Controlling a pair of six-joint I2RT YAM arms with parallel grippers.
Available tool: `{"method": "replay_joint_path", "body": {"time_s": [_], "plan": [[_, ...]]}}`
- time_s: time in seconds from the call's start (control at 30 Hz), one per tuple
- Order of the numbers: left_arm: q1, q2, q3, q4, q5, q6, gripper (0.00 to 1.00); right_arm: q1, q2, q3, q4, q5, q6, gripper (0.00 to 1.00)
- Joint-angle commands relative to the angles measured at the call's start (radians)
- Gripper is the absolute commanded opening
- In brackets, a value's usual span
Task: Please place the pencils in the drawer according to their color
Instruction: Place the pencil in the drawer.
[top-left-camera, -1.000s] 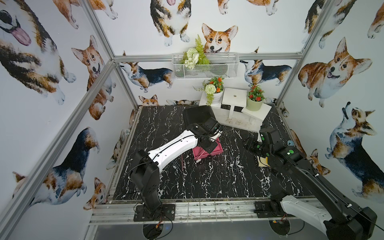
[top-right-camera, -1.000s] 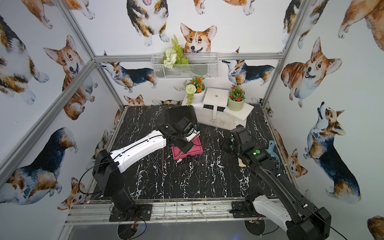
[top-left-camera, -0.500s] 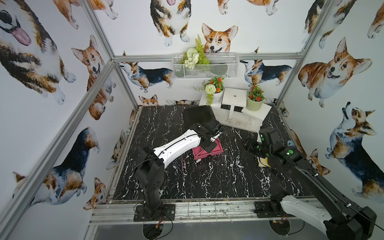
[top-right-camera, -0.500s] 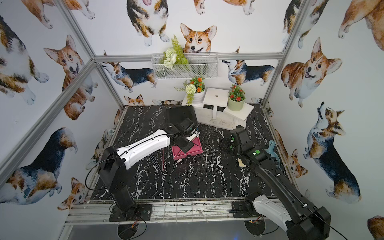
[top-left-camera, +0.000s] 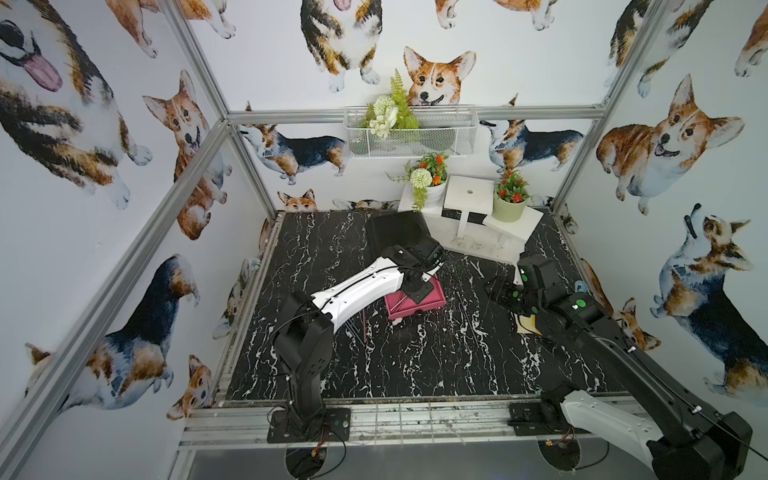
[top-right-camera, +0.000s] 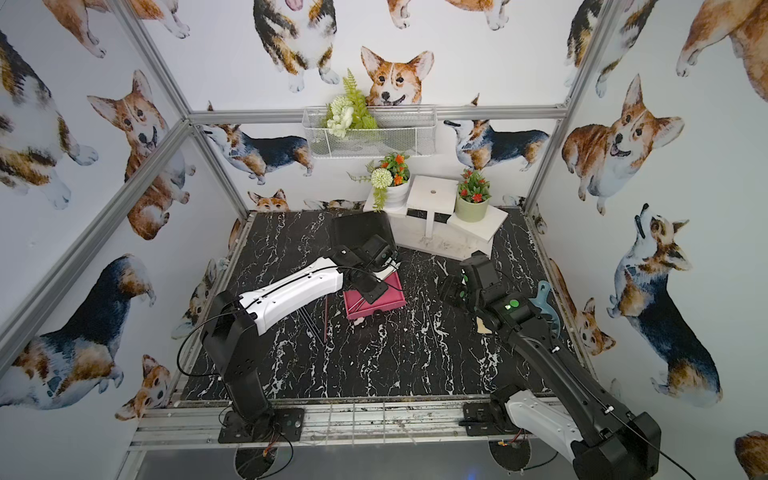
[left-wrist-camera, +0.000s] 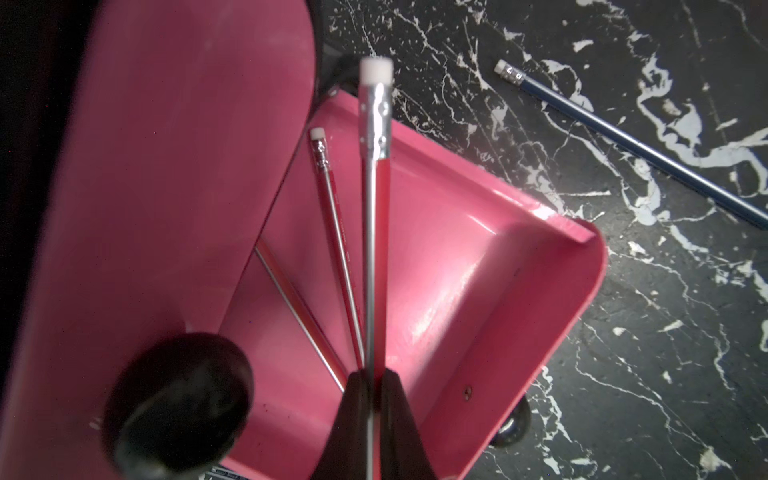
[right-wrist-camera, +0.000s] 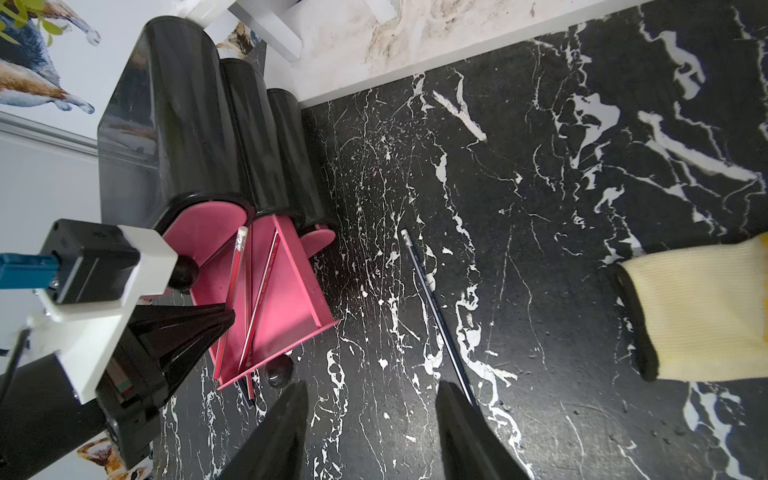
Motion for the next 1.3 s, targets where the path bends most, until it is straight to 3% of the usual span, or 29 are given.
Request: {"method": "replay_joint_path", "body": {"time_s": [0.0, 0.37, 0.5, 0.63, 0.9, 1.07, 1.27], "plan": [[0.006, 0.008, 0.013, -0.001, 0.0, -0.013, 0.0, 0.001, 0.0, -0.001, 0.015, -0.003, 0.005, 0.56], [0.019, 0.003, -0.011, -0.007, -0.001, -0.034, 0.06, 0.0, -0.004, 0.0, 0.011, 0.005, 0.006, 0.56], [0.022, 0.009, -0.01, -0.002, -0.001, -0.043, 0.18, 0.001, -0.003, 0.0, 0.013, 0.005, 0.007, 0.56], [0.03, 0.015, -0.002, -0.004, -0.001, -0.056, 0.23, 0.001, -0.005, -0.001, 0.01, 0.006, 0.008, 0.56], [0.03, -0.009, 0.011, -0.017, 0.004, -0.074, 0.24, 0.0, -0.002, 0.003, 0.009, 0.005, 0.003, 0.56], [0.03, -0.094, 0.021, -0.023, 0.027, -0.123, 0.25, 0.001, 0.003, 0.004, 0.004, 0.004, -0.008, 0.56], [0.042, -0.305, -0.055, -0.007, -0.019, -0.254, 0.27, 0.001, 0.006, 0.018, -0.012, 0.005, -0.028, 0.56]]}}
